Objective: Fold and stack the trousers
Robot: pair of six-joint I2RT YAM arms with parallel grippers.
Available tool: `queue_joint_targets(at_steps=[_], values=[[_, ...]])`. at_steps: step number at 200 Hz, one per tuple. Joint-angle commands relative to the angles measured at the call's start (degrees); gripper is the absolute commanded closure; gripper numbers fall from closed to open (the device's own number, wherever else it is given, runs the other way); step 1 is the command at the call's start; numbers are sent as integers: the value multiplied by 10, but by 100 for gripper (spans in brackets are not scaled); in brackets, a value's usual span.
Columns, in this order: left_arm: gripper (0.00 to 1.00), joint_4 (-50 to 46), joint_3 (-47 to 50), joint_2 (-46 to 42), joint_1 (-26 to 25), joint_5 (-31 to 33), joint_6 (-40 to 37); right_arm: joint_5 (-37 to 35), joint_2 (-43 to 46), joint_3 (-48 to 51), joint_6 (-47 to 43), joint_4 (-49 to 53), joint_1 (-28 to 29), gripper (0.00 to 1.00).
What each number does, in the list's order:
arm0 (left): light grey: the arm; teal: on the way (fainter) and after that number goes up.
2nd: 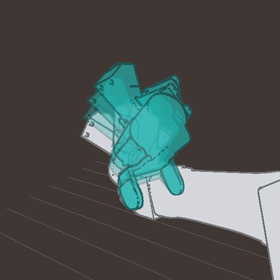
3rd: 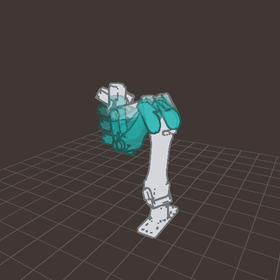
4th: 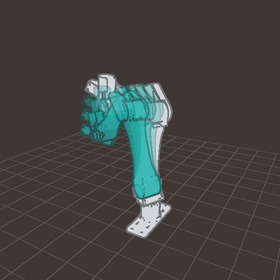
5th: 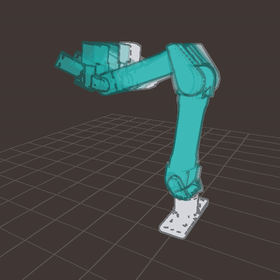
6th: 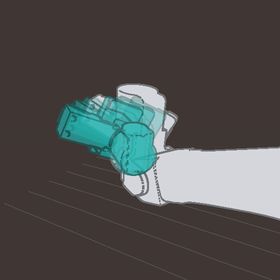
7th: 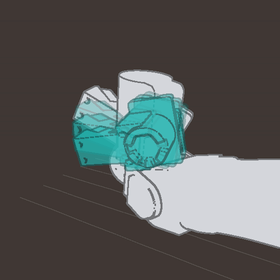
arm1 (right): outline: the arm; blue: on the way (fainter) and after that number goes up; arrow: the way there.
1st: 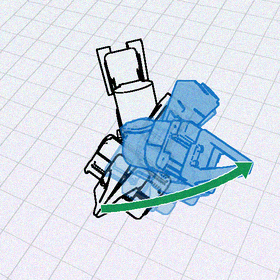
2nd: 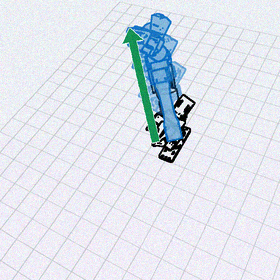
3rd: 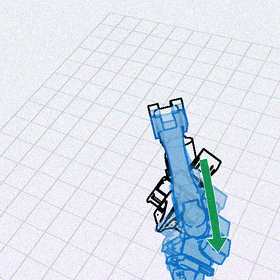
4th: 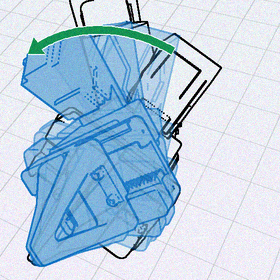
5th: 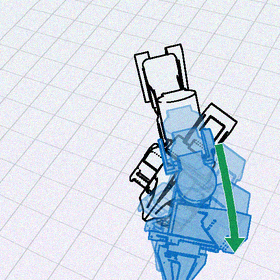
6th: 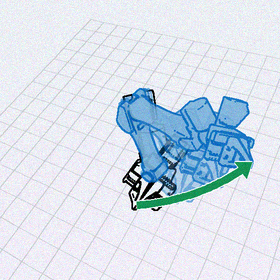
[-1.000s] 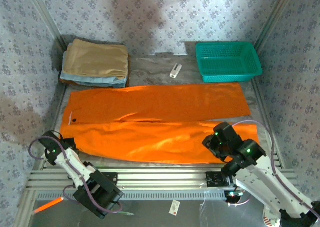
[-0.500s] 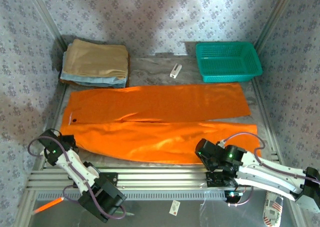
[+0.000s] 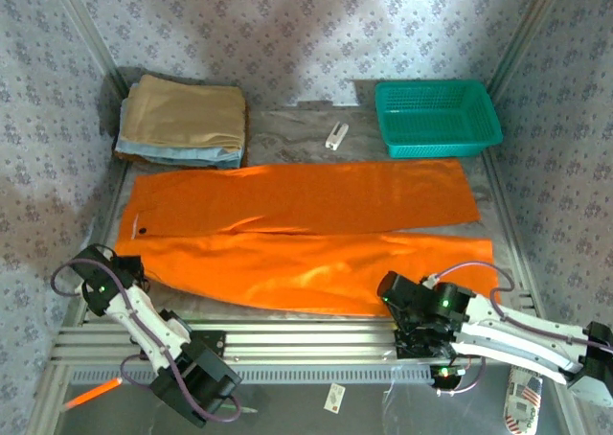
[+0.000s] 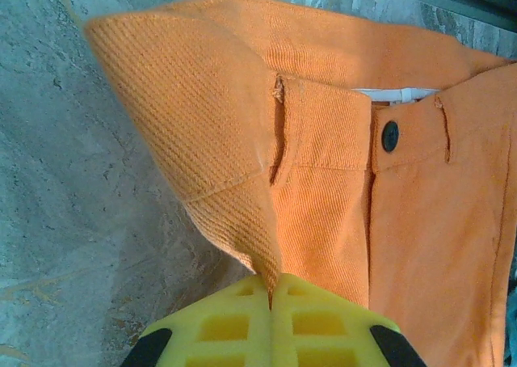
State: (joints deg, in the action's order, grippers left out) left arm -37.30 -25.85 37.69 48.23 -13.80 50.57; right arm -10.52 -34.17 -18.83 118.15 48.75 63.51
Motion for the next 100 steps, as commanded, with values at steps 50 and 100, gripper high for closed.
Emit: queue_joint_targets(at_steps=[50,100], values=[[100,6,-1,-17,-4,-15,-4,-20,-67,-37,113,0,76,52],[100,15,4,-17,-5,-21,-4,-16,-37,11,174,-48,81,51]])
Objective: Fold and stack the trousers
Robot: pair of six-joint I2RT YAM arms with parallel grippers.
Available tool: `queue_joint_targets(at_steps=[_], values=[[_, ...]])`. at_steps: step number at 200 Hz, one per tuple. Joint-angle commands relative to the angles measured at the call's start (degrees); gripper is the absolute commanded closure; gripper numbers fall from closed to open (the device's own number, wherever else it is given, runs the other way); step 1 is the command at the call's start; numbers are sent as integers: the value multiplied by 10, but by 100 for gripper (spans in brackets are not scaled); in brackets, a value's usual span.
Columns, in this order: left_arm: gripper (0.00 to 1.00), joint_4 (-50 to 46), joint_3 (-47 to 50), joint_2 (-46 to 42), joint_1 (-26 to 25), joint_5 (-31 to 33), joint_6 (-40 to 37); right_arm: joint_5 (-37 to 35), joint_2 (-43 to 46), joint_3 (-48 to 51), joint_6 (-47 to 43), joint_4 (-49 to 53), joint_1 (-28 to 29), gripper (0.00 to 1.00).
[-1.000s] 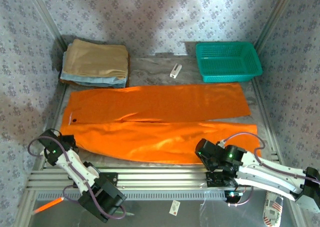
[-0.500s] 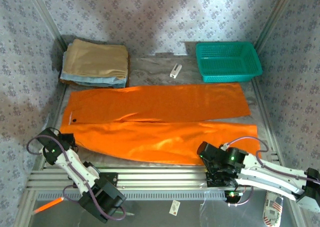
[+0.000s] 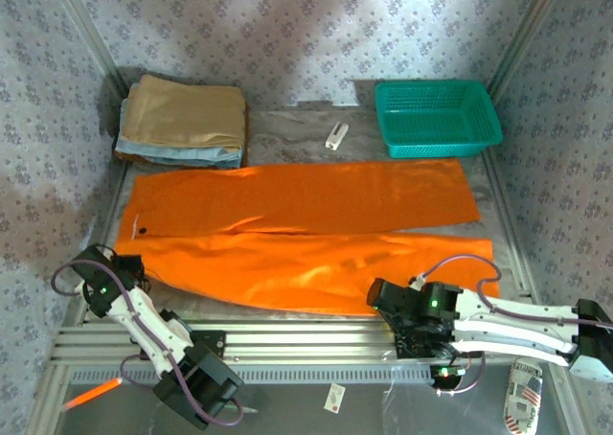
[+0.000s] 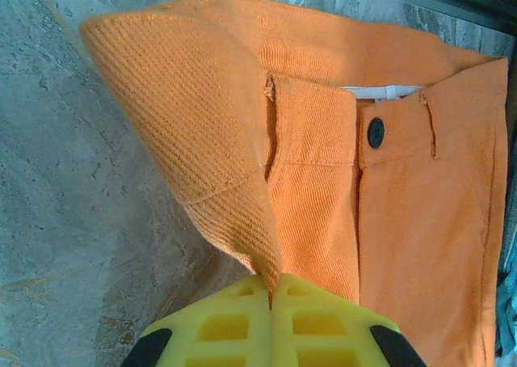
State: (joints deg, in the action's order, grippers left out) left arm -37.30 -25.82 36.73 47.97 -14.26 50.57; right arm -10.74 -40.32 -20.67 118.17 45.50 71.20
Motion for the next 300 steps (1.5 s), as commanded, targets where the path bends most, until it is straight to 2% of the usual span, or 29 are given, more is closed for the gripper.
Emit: queue_joint_targets(at_steps=[1,38,74,92,113,153,167,203,227,271,300], values=[[100,15,4,-7,-2,-16,-4,-13,26,31,175,-17,4,51],[100,18,-1,2,-2,-24,-3,-30,58,19,192,29,4,51],[100,18,-3,0,-3,-25,-3,-10,30,40,204,-14,4,51],[100,16,-3,1,-3,-25,-4,-22,16,37,206,-12,5,54],[100,15,-6,1,-3,-26,-5,-40,22,42,212,-3,3,65],[100,8,-24,1,-3,-30,-6,-65,64,50,202,30,-4,100],[100,1,-32,0,-3,-34,-3,-79,79,43,183,51,-8,100],[100,-13,-57,-8,-9,-49,11,-133,101,-11,81,121,-35,100],[100,-36,-79,-14,-15,-51,24,-158,102,-61,-23,155,-71,100],[100,-25,-118,-5,-28,-52,53,-145,101,-142,-243,168,-186,100],[100,0,-150,14,-45,-31,66,-106,81,-186,-408,137,-290,100]])
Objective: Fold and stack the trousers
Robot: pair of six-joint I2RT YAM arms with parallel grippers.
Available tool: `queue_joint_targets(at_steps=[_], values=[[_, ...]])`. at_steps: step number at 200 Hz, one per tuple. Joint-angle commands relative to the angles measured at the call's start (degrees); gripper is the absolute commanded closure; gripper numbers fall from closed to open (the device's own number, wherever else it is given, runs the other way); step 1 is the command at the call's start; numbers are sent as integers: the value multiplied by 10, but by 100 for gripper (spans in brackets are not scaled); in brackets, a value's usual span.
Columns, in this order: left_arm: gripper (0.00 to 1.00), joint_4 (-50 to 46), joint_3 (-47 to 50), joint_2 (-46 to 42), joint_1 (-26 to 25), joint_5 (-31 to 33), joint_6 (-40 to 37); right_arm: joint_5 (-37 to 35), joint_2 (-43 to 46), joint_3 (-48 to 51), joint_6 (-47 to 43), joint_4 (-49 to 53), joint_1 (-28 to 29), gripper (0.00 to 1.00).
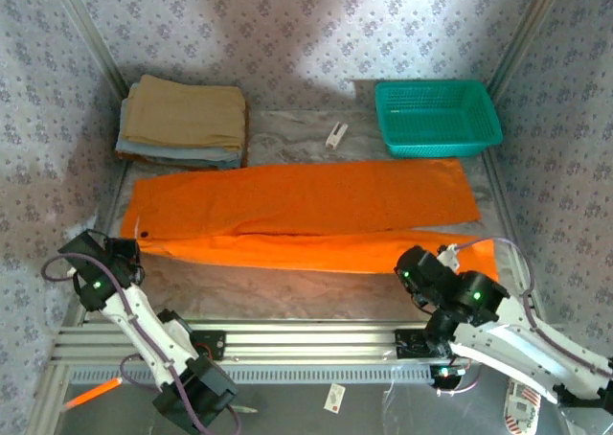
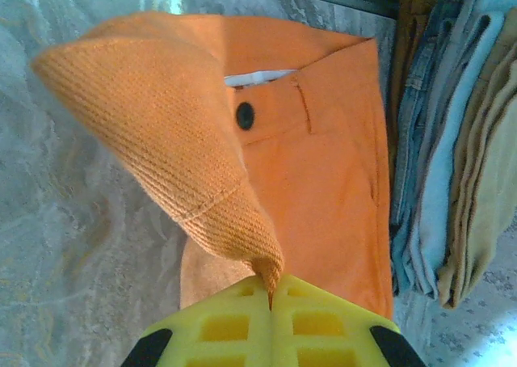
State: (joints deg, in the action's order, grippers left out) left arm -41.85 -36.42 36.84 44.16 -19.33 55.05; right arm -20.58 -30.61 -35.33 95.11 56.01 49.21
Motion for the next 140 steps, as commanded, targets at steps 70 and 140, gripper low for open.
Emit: queue_joint_targets(at_steps=[70,140], values=[[100,116,-194,191,-127,126,23,189,-256,-198,-558,-87,-295,100],[100,164,-299,362,-174,148,-19,144,-427,-310,-704,-150,-346,100]])
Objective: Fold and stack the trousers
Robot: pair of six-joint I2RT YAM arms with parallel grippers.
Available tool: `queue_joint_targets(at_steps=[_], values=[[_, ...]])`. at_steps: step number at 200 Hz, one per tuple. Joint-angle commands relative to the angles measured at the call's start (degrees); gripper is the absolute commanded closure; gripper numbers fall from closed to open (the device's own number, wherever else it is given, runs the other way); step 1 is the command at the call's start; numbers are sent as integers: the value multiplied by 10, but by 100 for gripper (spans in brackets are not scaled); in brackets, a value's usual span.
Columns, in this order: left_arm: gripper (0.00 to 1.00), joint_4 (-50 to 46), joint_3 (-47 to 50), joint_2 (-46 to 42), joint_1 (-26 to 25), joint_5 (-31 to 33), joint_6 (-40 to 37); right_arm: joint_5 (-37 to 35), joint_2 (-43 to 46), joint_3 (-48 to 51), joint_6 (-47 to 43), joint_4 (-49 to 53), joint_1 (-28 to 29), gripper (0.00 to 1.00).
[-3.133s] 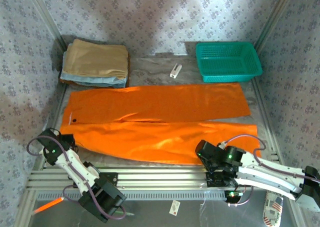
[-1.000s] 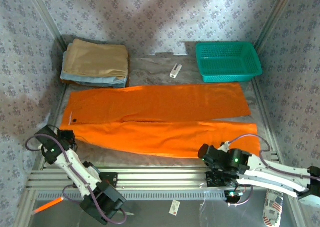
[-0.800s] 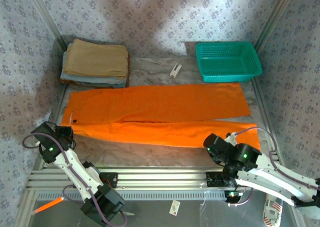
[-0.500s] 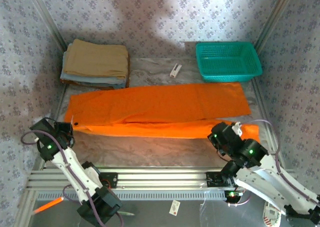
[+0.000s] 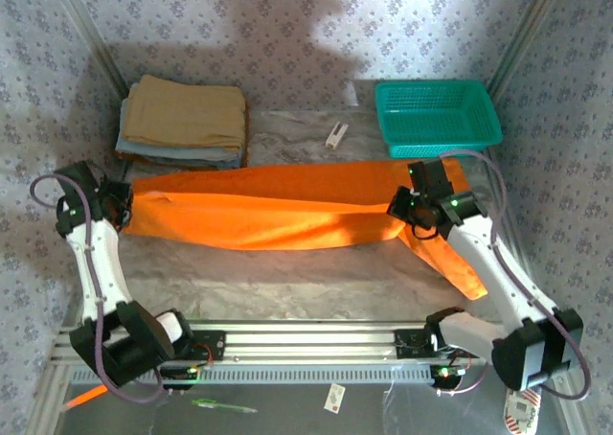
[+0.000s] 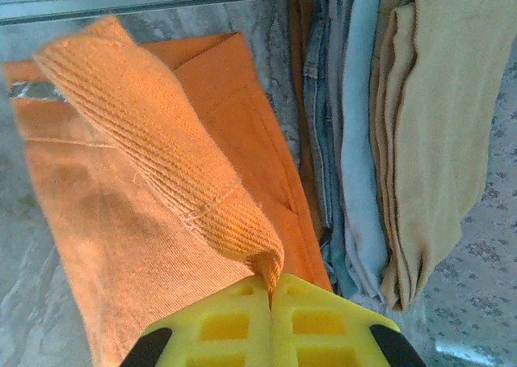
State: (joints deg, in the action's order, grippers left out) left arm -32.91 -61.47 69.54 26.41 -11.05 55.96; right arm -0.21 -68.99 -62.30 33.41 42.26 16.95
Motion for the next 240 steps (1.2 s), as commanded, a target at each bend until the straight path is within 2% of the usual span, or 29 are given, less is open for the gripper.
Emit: queue_joint_targets(at_steps=[1,56,102,156,201,240], values=[[100,75,-50,36,3,66,-28,-60,-46,-42,-88,-12,-24,100],[100,82,-122,127,-7,84,-53,-40,-183,-135,-141,-8,-44,100],[100,97,-155,195,-36,104,-73,-32,-275,-177,-151,-12,-47,100],[100,89,-209,278,-39,120,-85,-26,-380,-249,-164,1,-62,100],[100,86,-251,340,-53,127,-91,-20,-439,-288,-168,8,-70,100],[100,90,-278,381,-66,124,-110,-23,-456,-287,-167,-2,-73,100]])
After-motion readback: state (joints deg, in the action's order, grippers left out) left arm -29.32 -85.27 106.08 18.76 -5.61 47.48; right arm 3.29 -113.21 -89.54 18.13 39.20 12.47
